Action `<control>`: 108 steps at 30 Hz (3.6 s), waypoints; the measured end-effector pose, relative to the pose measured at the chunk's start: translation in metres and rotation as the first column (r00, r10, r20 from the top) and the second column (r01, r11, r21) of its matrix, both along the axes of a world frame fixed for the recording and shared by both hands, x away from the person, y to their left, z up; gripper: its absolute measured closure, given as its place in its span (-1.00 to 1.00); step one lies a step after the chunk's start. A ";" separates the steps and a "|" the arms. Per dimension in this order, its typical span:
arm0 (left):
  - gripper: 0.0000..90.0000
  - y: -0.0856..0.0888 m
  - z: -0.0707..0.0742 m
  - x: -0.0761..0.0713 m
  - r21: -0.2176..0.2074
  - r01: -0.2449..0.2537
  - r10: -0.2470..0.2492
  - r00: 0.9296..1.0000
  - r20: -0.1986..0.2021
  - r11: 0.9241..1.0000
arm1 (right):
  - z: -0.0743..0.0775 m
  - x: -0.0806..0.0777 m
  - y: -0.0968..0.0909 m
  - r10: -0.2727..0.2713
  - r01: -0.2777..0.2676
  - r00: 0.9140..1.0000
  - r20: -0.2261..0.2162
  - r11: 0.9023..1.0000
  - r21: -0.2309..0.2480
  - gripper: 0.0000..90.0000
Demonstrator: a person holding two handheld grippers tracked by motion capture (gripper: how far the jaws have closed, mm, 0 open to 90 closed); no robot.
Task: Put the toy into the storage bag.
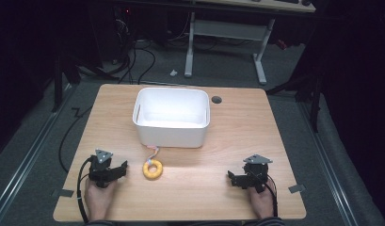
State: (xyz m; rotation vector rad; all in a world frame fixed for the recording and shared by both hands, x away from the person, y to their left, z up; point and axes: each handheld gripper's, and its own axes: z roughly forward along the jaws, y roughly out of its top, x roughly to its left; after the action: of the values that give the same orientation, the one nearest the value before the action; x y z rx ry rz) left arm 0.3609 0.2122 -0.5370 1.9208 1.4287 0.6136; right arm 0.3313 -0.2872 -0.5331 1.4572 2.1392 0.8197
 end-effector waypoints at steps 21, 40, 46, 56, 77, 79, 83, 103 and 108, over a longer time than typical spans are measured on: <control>-0.39 0.001 0.000 0.000 0.000 0.020 -0.020 1.000 0.003 1.000 | 0.000 0.000 0.000 0.001 -0.001 1.000 0.000 1.000 0.000 -1.00; -0.27 0.009 0.007 0.003 -0.029 0.002 -0.004 0.999 -0.053 1.000 | 0.000 0.000 0.000 0.005 -0.005 1.000 -0.001 1.000 0.000 -1.00; -0.27 0.013 0.011 -0.001 -0.051 0.014 -0.017 0.999 -0.051 0.999 | 0.000 0.000 0.000 0.005 -0.005 1.000 -0.001 1.000 0.000 -1.00; -0.12 0.005 0.022 -0.009 -0.043 0.051 -0.055 0.993 -0.102 0.998 | 0.000 0.000 0.000 0.005 -0.005 1.000 -0.001 1.000 0.000 -1.00; 0.03 -0.030 0.042 -0.011 -0.031 0.179 -0.182 0.972 -0.151 0.983 | 0.000 0.000 0.000 0.004 -0.004 1.000 -0.001 1.000 -0.001 -1.00; 0.03 -0.033 0.043 -0.011 -0.032 0.187 -0.190 0.971 -0.147 0.982 | 0.000 0.000 0.000 0.004 -0.004 1.000 -0.001 1.000 -0.001 -1.00; 0.04 -0.038 0.045 -0.009 -0.037 0.198 -0.202 0.969 -0.143 0.979 | 0.000 0.000 0.000 0.005 -0.005 1.000 -0.001 1.000 -0.001 -1.00; 0.08 -0.073 0.045 0.004 -0.036 0.278 -0.280 0.945 -0.168 0.960 | 0.000 0.000 0.000 0.005 -0.005 1.000 -0.001 1.000 -0.001 -1.00; 0.11 -0.077 0.040 0.006 -0.030 0.290 -0.291 0.940 -0.180 0.957 | 0.000 0.000 0.000 0.005 -0.005 1.000 -0.001 1.000 -0.001 -1.00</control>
State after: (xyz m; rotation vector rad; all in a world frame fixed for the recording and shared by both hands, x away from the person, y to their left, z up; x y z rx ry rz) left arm 0.3669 0.1349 -0.4968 2.1781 1.2150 0.3025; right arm 0.3309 -0.2869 -0.5329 1.4526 2.1450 0.8194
